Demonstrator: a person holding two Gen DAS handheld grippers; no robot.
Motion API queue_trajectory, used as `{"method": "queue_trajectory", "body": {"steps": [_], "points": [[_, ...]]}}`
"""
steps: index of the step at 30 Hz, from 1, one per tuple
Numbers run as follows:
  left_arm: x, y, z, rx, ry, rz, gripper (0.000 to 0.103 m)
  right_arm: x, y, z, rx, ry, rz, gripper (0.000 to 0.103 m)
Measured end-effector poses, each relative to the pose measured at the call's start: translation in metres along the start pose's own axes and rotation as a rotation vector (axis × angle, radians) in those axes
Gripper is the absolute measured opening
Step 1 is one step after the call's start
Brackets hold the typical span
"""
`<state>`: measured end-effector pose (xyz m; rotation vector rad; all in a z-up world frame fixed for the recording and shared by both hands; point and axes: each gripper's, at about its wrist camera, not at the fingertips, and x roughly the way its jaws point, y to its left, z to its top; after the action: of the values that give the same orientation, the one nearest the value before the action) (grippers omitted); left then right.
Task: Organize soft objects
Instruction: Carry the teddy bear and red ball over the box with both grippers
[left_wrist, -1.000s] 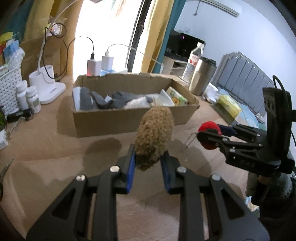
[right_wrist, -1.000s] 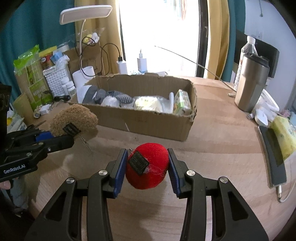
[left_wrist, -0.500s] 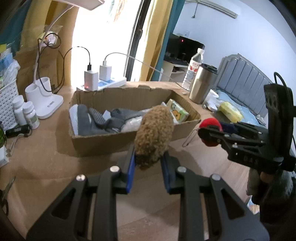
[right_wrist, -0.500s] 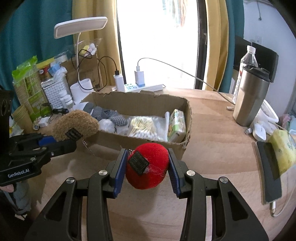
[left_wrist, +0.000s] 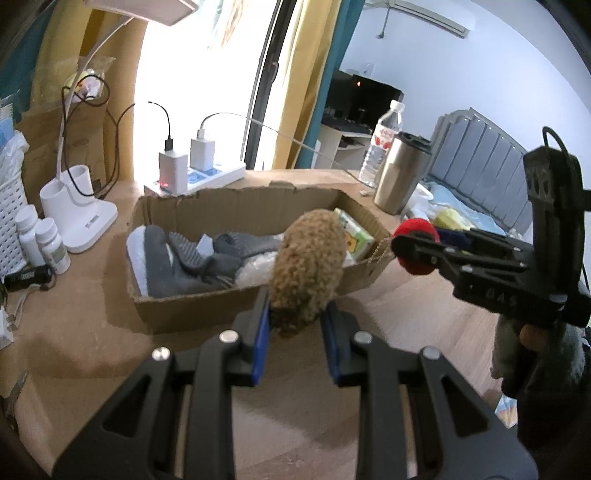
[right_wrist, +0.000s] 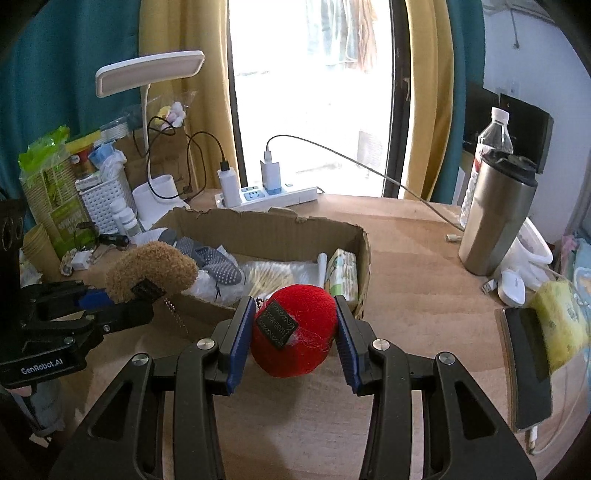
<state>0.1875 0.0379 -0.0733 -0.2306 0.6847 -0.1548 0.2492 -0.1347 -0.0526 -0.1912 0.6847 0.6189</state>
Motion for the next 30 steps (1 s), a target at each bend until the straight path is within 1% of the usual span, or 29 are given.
{"method": "queue_trajectory", "body": {"steps": [6, 11, 16, 19, 23, 26, 30], "points": [[-0.004, -0.003, 0.011, 0.02, -0.035, 0.011, 0.026, 0.001, 0.0, 0.006, -0.015, -0.014, 0.004, 0.045], [-0.005, -0.006, 0.02, 0.037, -0.059, 0.037, 0.026, -0.001, 0.0, 0.014, -0.03, -0.039, 0.016, 0.045], [-0.004, -0.002, 0.027, 0.027, -0.064, 0.067, 0.026, -0.002, -0.004, 0.021, -0.032, -0.064, 0.029, 0.045], [-0.014, -0.002, 0.037, 0.019, -0.084, 0.098, 0.026, -0.003, -0.007, 0.023, -0.034, -0.078, 0.043, 0.045], [-0.035, -0.003, 0.053, 0.035, -0.143, 0.168, 0.027, -0.004, -0.007, 0.025, -0.049, -0.089, 0.069, 0.045], [-0.039, 0.002, 0.06, 0.032, -0.154, 0.195, 0.028, -0.006, -0.005, 0.028, -0.056, -0.099, 0.087, 0.045], [-0.026, 0.009, 0.065, 0.027, -0.134, 0.18, 0.028, -0.011, -0.004, 0.035, -0.06, -0.124, 0.094, 0.045]]}}
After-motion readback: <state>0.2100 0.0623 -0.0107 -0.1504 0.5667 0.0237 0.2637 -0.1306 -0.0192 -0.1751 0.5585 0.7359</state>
